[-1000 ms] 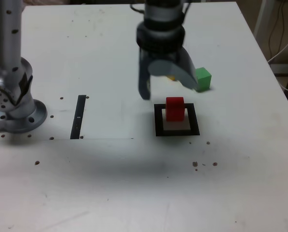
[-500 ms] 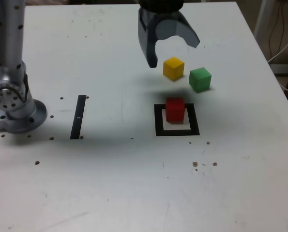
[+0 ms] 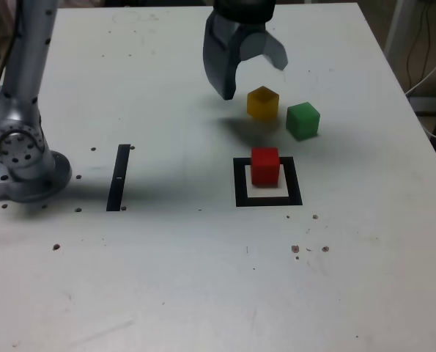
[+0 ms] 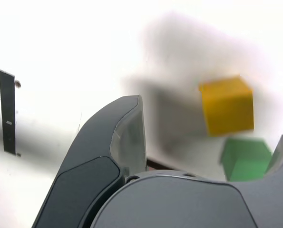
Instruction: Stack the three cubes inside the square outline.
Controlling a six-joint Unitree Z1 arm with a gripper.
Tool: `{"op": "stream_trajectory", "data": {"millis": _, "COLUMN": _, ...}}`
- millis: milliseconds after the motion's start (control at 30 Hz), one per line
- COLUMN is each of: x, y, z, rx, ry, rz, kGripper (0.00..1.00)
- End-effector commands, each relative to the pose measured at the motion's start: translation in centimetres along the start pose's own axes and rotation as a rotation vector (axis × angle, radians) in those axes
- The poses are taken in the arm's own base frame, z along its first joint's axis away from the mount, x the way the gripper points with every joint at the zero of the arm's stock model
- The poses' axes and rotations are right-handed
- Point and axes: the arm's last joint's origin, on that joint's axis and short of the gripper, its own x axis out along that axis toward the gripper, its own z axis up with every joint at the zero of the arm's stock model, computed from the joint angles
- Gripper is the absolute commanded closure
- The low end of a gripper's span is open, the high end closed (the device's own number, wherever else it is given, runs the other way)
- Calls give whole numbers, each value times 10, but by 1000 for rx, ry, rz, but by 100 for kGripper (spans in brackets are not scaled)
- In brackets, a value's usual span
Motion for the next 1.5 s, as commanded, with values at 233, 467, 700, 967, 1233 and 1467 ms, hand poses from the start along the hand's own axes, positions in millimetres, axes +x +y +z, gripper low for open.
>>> {"op": "stream_trajectory", "data": {"millis": 233, "x": 20, "y": 3, "z": 30, "rx": -15, "ry": 19, "rz": 2, "kGripper": 2}}
{"op": "stream_trajectory", "data": {"millis": 467, "x": 22, "y": 2, "z": 41, "rx": -17, "ry": 9, "rz": -2, "kGripper": 6}}
{"op": "stream_trajectory", "data": {"millis": 700, "x": 29, "y": 0, "z": 44, "rx": -29, "ry": 29, "rz": -16, "kGripper": 15}}
{"op": "stream_trajectory", "data": {"millis": 967, "x": 35, "y": -2, "z": 47, "rx": -27, "ry": 39, "rz": -50, "kGripper": 33}}
{"op": "stream_trajectory", "data": {"millis": 1233, "x": 39, "y": -2, "z": 50, "rx": -26, "ry": 28, "rz": -62, "kGripper": 52}}
{"op": "stream_trajectory", "data": {"millis": 1467, "x": 40, "y": -2, "z": 52, "rx": -13, "ry": 20, "rz": -54, "kGripper": 57}}
